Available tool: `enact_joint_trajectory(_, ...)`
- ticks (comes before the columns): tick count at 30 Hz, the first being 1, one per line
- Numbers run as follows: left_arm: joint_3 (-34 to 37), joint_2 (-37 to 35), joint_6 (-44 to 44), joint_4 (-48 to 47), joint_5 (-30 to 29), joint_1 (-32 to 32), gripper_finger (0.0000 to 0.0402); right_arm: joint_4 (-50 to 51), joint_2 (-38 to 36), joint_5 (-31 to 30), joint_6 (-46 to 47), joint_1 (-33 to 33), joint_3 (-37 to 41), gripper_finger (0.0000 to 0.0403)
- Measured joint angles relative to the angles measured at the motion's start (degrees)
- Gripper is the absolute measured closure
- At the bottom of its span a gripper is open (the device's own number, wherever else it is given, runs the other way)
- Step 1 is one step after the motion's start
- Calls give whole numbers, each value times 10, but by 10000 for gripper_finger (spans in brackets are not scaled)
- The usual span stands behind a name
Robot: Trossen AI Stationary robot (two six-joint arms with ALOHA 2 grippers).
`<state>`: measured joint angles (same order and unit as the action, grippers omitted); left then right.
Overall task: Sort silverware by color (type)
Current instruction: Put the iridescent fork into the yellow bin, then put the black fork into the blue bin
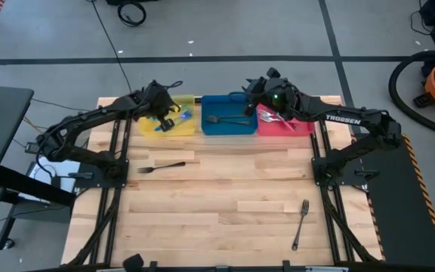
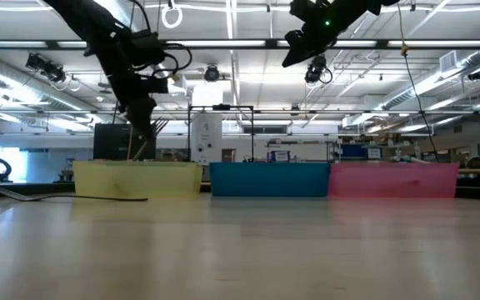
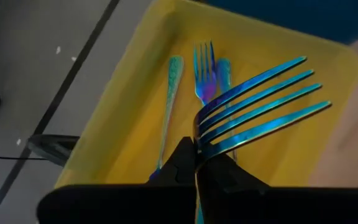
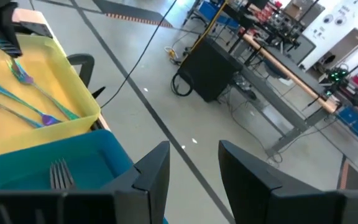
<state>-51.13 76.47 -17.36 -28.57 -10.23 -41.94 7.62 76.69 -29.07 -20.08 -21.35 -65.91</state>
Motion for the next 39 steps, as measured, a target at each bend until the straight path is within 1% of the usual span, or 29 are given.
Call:
enact_joint_trajectory(10, -1, 80, -4, -5, -5, 7, 401, 2, 0, 8, 0, -6, 0, 258)
enact_joint_trajectory(17, 0, 107, 2, -3, -4, 8, 397, 18, 0, 8, 0, -6, 0, 258)
enact_joint_trajectory(21, 0, 110, 3, 9, -4, 7, 380, 33, 0, 8, 0, -6, 0, 258)
enact_joint_trajectory(30, 0, 110, 2, 50, -4, 7, 321, 32, 0, 7, -5, -6, 0, 258)
enact_joint_trajectory(35, 0, 110, 2, 37, -5, 15, 295, 32, 0, 7, -5, -6, 0, 258)
enact_joint_trajectory(39, -35, 110, 2, -20, -5, 39, 290, 32, 0, 7, -6, -6, 0, 258)
